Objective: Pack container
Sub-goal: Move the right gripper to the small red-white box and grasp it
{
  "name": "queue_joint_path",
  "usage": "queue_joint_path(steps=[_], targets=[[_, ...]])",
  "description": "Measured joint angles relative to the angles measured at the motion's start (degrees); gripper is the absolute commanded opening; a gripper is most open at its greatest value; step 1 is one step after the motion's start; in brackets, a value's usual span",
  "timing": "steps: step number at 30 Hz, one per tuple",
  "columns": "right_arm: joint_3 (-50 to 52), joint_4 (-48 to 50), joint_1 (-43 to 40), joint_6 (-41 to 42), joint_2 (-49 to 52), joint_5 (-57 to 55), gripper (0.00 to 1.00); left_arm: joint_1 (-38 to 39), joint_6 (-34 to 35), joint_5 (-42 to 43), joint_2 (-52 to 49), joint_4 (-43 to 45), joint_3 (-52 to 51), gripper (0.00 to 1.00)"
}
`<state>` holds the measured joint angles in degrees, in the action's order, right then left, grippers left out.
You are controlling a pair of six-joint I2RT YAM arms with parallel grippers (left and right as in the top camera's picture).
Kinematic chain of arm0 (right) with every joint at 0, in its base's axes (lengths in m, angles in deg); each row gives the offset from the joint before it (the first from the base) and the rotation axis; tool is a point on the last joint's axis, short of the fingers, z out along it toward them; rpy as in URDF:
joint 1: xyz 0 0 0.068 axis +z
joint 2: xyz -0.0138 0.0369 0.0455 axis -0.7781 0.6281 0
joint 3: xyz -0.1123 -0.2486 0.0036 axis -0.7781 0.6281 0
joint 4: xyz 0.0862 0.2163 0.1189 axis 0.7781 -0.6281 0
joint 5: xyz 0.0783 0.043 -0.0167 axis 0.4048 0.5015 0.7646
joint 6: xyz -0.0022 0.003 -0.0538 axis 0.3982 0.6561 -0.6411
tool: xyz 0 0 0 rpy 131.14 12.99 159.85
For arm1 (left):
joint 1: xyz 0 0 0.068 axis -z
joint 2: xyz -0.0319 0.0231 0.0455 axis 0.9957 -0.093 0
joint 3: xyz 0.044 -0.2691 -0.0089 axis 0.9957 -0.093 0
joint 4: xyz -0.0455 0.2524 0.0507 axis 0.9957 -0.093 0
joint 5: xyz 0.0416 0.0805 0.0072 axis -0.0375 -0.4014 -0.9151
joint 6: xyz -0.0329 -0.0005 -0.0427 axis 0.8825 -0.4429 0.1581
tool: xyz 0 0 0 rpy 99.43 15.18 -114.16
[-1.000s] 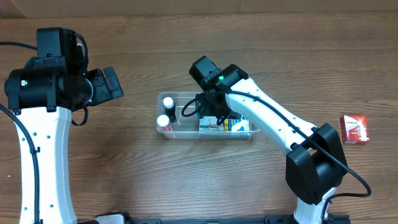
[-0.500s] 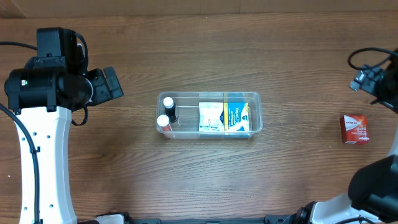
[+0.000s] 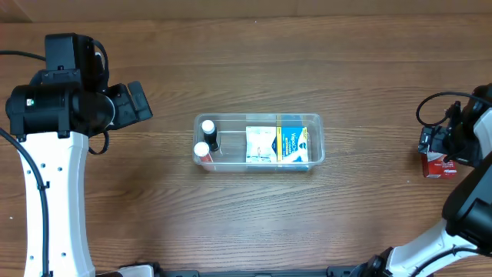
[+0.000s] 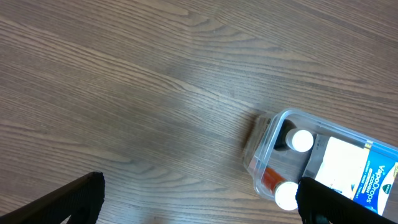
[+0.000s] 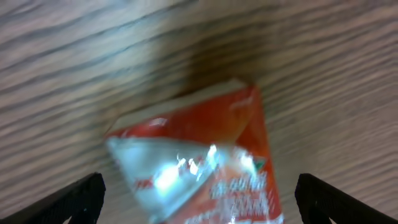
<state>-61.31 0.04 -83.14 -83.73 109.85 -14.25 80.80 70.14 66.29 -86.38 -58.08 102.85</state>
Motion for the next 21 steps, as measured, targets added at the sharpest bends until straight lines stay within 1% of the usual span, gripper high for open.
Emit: queue_joint_path(steps=[4, 5, 7, 8, 9, 12, 13, 17, 19, 21], targets=[[-0.1, 0.8, 0.0, -0.7, 4.0, -0.9, 1.00, 0.0, 0.0, 0.0, 0.0, 0.0, 0.0, 1.00], [-0.1, 0.9, 0.0, -0.8, 4.0, -0.8, 0.98, 0.0, 0.0, 0.0, 0.0, 0.0, 0.0, 1.00], [-0.1, 1.0, 0.0, -0.9, 4.0, -0.6, 0.88, 0.0, 0.0, 0.0, 0.0, 0.0, 0.0, 1.00], [-0.1, 1.3, 0.0, -0.9, 4.0, -0.1, 0.80, 0.0, 0.0, 0.0, 0.0, 0.0, 0.0, 1.00], [-0.1, 1.4, 0.0, -0.9, 4.1, 0.7, 0.77, 0.0, 0.0, 0.0, 0.0, 0.0, 0.0, 1.00], [-0.1, 1.3, 0.0, -0.8, 4.3, 3.0, 0.76, 0.0, 0.0, 0.0, 0.0, 0.0, 0.0, 1.00], [-0.1, 1.3, 0.0, -0.4, 4.3, 3.5, 0.73, 0.0, 0.0, 0.0, 0.0, 0.0, 0.0, 1.00], [-0.1, 0.9, 0.2, 1.5, 4.3, 4.5, 0.73, 0.0, 0.0, 0.0, 0.0, 0.0, 0.0, 1.00], [-0.5, -0.1, 0.9, 3.4, 3.6, 5.2, 0.66, 0.0, 0.0, 0.0, 0.0, 0.0, 0.0, 1.00], [-2.5, -3.3, 2.8, 6.1, 0.7, 5.7, 0.63, 0.0, 0.0, 0.0, 0.0, 0.4, 0.0, 1.00]])
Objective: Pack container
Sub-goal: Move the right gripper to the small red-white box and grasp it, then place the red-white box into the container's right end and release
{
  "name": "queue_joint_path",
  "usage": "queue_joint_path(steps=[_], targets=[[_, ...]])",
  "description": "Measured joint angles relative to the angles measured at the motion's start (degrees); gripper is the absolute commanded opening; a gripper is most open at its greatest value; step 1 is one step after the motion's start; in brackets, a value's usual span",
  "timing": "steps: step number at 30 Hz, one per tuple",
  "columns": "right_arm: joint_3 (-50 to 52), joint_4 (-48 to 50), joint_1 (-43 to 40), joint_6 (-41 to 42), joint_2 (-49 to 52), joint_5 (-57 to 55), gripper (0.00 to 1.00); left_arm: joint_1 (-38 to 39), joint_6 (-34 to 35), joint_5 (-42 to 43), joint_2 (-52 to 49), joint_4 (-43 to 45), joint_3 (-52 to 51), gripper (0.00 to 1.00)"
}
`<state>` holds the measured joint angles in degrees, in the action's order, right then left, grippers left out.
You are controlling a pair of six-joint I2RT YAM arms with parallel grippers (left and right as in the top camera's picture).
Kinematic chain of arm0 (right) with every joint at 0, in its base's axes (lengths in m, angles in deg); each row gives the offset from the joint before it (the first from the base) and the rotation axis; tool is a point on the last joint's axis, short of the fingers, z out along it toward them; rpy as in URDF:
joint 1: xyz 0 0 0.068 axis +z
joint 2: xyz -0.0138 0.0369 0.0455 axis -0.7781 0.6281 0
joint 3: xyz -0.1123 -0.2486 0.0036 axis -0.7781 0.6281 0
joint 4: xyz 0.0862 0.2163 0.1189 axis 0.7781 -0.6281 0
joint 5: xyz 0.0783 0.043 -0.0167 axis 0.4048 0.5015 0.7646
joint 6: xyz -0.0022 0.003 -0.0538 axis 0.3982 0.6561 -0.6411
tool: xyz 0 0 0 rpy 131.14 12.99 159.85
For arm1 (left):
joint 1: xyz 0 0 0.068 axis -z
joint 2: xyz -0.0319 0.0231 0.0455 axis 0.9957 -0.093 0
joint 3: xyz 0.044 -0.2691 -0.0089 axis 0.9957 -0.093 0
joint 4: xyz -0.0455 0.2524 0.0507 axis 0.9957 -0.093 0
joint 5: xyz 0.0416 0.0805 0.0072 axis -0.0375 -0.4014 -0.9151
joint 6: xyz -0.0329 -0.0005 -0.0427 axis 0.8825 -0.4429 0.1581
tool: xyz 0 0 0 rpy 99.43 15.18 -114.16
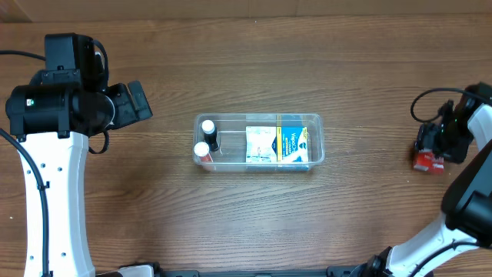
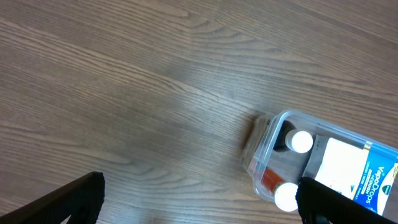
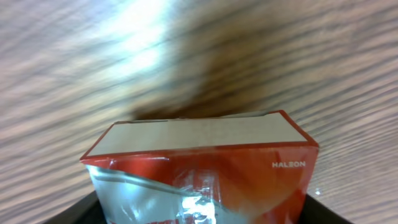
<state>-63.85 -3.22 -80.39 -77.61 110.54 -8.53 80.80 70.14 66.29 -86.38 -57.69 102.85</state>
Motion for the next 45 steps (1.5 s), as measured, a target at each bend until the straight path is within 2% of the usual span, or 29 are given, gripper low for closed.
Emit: queue_joint_path(steps=[3, 7, 9, 11, 12, 15, 21, 30, 32, 34, 37, 39, 43, 44, 45], targets=[[-5.3, -6.2, 6.5, 6.1, -9.2, 0.8, 0.62, 0.0, 0.0, 0.0, 0.0, 0.7, 0.0, 1.00], [-6.4, -14.5, 23.2, 14.4, -18.5, 1.0, 0.62, 0.0, 0.0, 0.0, 0.0, 0.0, 0.0, 1.00], [-6.4, -15.1, 29.5, 16.8, -19.7, 1.2, 0.63, 0.0, 0.0, 0.0, 0.0, -0.3, 0.0, 1.00], [-6.4, -15.1, 41.0, 21.9, -20.3, 1.5, 0.63, 0.0, 0.0, 0.0, 0.0, -0.3, 0.0, 1.00], [-6.4, -13.2, 47.3, 24.2, -20.3, 1.4, 0.63, 0.0, 0.0, 0.0, 0.0, -0.4, 0.0, 1.00], [-6.4, -8.0, 57.4, 29.2, -20.3, 1.8, 0.64, 0.0, 0.0, 0.0, 0.0, -0.4, 0.0, 1.00], [-5.3, -4.1, 59.3, 36.5, -19.8, 1.5, 0.64, 0.0, 0.0, 0.0, 0.0, -0.5, 0.0, 1.00], [-1.8, -3.4, 59.3, 37.8, -7.7, -0.4, 0.67, 0.0, 0.0, 0.0, 0.0, -1.2, 0.0, 1.00], [-1.8, -3.4, 59.3, 37.9, -7.7, -0.7, 0.77, 0.0, 0.0, 0.0, 0.0, -1.3, 0.0, 1.00], [-1.8, -3.8, 59.3, 38.1, -7.7, -0.8, 0.95, 0.0, 0.0, 0.0, 0.0, -1.3, 0.0, 1.00], [-1.8, -4.6, 59.3, 38.0, -7.7, -1.2, 0.97, 0.0, 0.0, 0.0, 0.0, -1.3, 0.0, 1.00], [-1.8, -4.7, 59.3, 38.0, -7.7, -1.2, 0.93, 0.0, 0.0, 0.0, 0.0, -1.3, 0.0, 1.00], [-1.8, -4.5, 59.3, 38.1, -7.7, -2.5, 0.93, 0.0, 0.0, 0.0, 0.0, -1.3, 0.0, 1.00], [-1.9, -5.1, 59.3, 38.0, -7.7, -3.2, 0.94, 0.0, 0.0, 0.0, 0.0, -1.3, 0.0, 1.00], [-2.5, -6.0, 59.3, 38.0, -7.7, -4.9, 1.00, 0.0, 0.0, 0.0, 0.0, -1.4, 0.0, 1.00]])
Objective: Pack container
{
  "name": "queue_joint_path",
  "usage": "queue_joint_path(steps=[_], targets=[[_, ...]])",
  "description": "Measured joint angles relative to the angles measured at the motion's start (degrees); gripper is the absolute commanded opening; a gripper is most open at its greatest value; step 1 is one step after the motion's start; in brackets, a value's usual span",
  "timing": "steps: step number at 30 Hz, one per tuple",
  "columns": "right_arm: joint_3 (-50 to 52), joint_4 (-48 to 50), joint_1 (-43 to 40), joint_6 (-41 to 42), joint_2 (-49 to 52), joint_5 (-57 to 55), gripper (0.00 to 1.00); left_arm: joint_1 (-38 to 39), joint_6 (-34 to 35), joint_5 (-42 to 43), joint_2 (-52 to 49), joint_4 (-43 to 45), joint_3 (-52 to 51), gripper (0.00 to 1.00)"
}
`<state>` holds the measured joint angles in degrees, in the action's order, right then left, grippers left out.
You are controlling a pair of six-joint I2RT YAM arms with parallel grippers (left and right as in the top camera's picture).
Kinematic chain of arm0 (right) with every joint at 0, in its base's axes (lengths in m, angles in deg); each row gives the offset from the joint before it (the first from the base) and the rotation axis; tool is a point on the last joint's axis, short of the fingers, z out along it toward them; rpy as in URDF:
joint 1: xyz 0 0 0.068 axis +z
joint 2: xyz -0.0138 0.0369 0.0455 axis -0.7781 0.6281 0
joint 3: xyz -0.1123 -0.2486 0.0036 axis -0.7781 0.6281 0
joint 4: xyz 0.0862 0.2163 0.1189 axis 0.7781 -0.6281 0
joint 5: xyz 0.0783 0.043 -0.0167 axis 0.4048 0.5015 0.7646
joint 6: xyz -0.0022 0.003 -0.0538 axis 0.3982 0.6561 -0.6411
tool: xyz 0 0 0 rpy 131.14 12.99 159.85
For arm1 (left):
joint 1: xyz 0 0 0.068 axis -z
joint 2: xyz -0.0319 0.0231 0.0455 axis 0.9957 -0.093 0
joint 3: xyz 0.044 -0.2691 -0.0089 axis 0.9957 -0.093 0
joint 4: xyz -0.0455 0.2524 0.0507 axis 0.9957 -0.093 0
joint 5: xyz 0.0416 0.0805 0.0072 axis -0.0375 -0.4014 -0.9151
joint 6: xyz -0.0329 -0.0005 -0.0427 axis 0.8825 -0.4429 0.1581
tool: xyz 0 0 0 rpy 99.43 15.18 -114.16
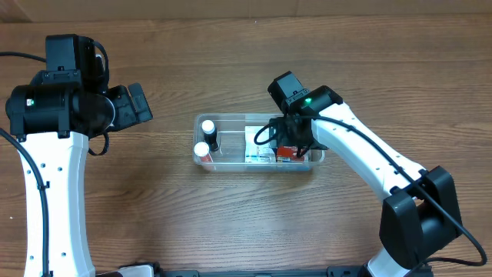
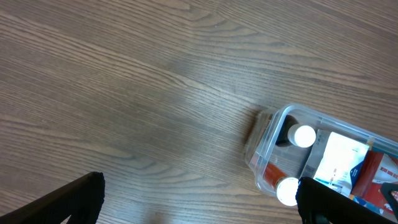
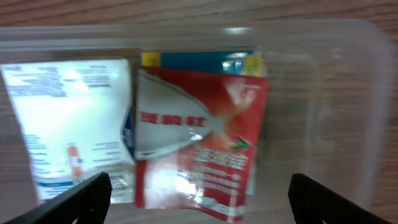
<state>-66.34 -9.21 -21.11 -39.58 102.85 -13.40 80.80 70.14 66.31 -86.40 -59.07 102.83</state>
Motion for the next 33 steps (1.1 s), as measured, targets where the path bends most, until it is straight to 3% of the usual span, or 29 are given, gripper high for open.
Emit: queue_joint_path(steps=[3, 7, 10, 17, 20, 24, 29, 33], targets=[[-3.5, -0.1, -1.1, 0.0, -3.4, -3.8, 1.00, 0.0, -0.2, 0.0, 0.0, -0.2, 0.0, 1.00], [-8.4, 1.6, -17.0, -1.3, -14.3, -3.4, 1.00, 1.3, -3.0, 0.0, 0.0, 1.8, 0.0, 1.00], [-8.4, 2.8, -25.8, -6.4, -13.5, -3.0, 1.00, 3.5, -4.3, 0.0, 0.0, 5.8, 0.0, 1.00], [-5.3, -1.0, -30.6, -6.9, -16.8, -1.4, 1.00, 3.0, -7.1, -0.6, 1.3, 5.7, -2.4, 1.00], [5.5, 3.3, -30.3, -5.2, -31.2, -1.0, 1.00, 4.2, -7.4, -0.8, 11.6, 12.1, -13.9, 1.00], [22.2, 3.6, -28.4, -4.7, -51.6, -1.4, 1.00, 5.4, -7.7, -0.9, 43.2, 18.8, -36.5, 1.00], [26.8, -2.4, -27.3, -4.5, -60.7, -1.3, 1.00, 5.4, -7.7, -0.9, 53.8, 17.0, -42.1, 1.00], [26.8, -2.4, -27.3, -4.5, -59.5, -1.3, 1.00, 5.4, -7.7, -0.9, 54.1, 13.3, -42.1, 1.00]])
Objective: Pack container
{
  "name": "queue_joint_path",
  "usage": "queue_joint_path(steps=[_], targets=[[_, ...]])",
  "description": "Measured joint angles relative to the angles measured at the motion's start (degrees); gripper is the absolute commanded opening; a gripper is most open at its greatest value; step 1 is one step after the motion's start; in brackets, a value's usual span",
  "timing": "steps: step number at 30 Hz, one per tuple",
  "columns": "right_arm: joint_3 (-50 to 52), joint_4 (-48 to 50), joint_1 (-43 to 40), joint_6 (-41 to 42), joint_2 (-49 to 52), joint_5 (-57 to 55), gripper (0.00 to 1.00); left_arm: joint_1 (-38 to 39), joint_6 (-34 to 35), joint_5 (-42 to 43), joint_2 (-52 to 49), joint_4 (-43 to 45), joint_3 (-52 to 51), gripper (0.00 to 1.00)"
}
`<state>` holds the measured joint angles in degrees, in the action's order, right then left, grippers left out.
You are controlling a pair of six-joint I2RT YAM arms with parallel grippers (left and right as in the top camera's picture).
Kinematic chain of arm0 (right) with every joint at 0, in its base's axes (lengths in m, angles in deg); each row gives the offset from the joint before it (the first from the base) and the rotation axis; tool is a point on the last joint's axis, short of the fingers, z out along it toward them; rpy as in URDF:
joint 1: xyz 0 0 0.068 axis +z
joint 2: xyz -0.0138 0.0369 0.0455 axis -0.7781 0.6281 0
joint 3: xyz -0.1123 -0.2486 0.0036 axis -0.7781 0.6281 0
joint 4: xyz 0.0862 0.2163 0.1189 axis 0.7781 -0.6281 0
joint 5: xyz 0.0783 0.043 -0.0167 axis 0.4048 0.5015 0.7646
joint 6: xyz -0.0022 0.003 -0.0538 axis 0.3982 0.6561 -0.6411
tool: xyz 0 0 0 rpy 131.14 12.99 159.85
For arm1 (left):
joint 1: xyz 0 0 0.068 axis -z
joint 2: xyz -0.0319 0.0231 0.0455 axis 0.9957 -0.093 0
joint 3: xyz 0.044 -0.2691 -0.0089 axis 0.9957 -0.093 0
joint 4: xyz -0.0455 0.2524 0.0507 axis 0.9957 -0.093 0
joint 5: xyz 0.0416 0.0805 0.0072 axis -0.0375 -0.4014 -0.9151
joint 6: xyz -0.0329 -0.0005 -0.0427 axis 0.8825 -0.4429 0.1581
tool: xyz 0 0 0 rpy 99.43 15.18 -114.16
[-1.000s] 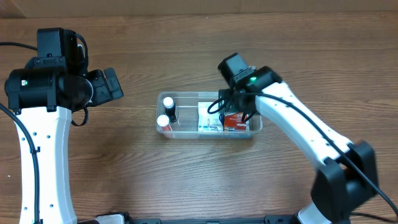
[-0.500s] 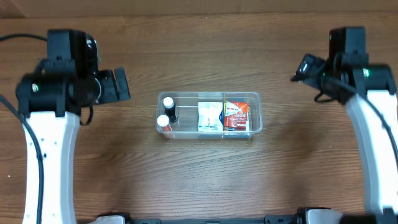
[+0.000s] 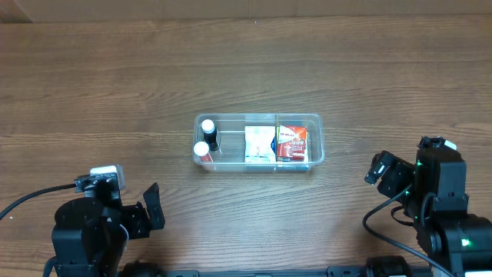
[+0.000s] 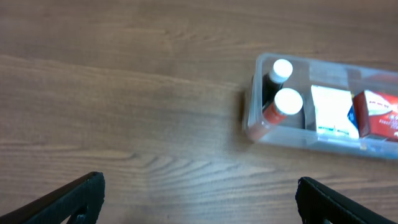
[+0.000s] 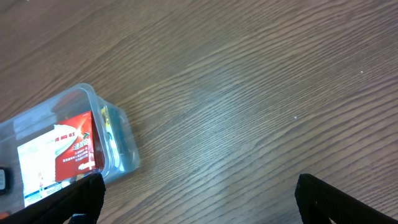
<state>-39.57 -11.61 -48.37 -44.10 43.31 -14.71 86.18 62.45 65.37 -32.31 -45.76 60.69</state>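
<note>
A clear plastic container (image 3: pixel 317 151) sits mid-table. Inside, a red box (image 3: pixel 291 144) lies at the right end over a blue box, a white box (image 3: pixel 260 145) sits beside it, and two white-capped bottles (image 3: pixel 204 139) stand at the left end. The left wrist view shows the container (image 4: pixel 253 115), the bottles (image 4: pixel 281 93) and the red box (image 4: pixel 378 112); the right wrist view shows the container (image 5: pixel 125 140) and red box (image 5: pixel 76 148). My left gripper (image 4: pixel 200 199) is open and empty at the front left. My right gripper (image 5: pixel 200 198) is open and empty at the front right.
Both arms are drawn back to the table's front edge, the left arm (image 3: pixel 100 231) at the left corner and the right arm (image 3: pixel 430 200) at the right. Bare wooden table (image 3: pixel 246 61) surrounds the container.
The red box is let go and lies in the container's right end. My right gripper has left the container for the front right. My left arm has moved from the far left to the front left.
My right gripper was over the red box at the table's right edge, then closer on it. Later it held the box inside the container's right end. Now the box rests there and both arms are back at the front edge.
</note>
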Motion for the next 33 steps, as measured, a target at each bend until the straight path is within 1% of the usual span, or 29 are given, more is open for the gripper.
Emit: queue_joint_path(steps=[9, 11, 12, 13, 16, 19, 20, 23, 25, 27, 30, 32, 33], targets=[[0.0, -0.5, 0.0, 0.0, 0.4, 0.0, 1.00, 0.0, 0.0, 0.0, 0.0, -1.9, 0.0, 1.00], [0.1, 0.9, 0.0, -0.3, -0.3, 0.0, 1.00, 0.0, 0.0, 0.0, 0.0, -1.9, 0.0, 1.00], [0.5, 3.3, 0.0, -1.1, -1.3, 0.0, 1.00, 0.0, 0.0, 0.0, 0.0, -1.9, 0.0, 1.00], [2.2, 7.6, 0.0, -3.0, -3.4, 0.5, 1.00, 0.0, 0.0, 0.0, 0.0, -1.9, 0.0, 1.00], [8.2, 16.0, 0.0, -7.5, -10.4, 2.9, 1.00, 0.0, 0.0, 0.0, 0.0, -1.9, 0.0, 1.00], [17.7, 24.8, 0.0, -11.4, -19.0, 6.8, 1.00, 0.0, 0.0, 0.0, 0.0, -2.0, 0.0, 1.00], [22.6, 28.6, 0.0, -12.5, -22.9, 8.7, 1.00, 0.0, 0.0, 0.0, 0.0, -2.0, -0.1, 1.00], [34.0, 42.0, 0.0, -13.9, -31.6, 12.5, 1.00, 0.0, 0.0, 0.0, 0.0, -2.0, -0.1, 1.00], [39.2, 49.3, 0.0, -14.2, -35.2, 13.9, 1.00, 0.0, 0.0, 0.0, 0.0, -2.0, -0.1, 1.00], [46.8, 60.1, 0.0, -15.4, -40.8, 14.9, 1.00, 0.0, 0.0, 0.0, 0.0, -2.1, -0.1, 1.00], [51.0, 65.0, 0.0, -18.3, -43.2, 15.0, 1.00, 0.0, 0.0, 0.0, 0.0, -2.0, -0.1, 1.00], [53.0, 64.2, 0.0, -20.8, -43.3, 15.0, 1.00, 0.0, 0.0, 0.0, 0.0, -2.0, -0.1, 1.00], [53.7, 61.6, 0.0, -22.3, -43.3, 15.0, 1.00, 0.0, 0.0, 0.0, 0.0, -2.1, -0.1, 1.00]])
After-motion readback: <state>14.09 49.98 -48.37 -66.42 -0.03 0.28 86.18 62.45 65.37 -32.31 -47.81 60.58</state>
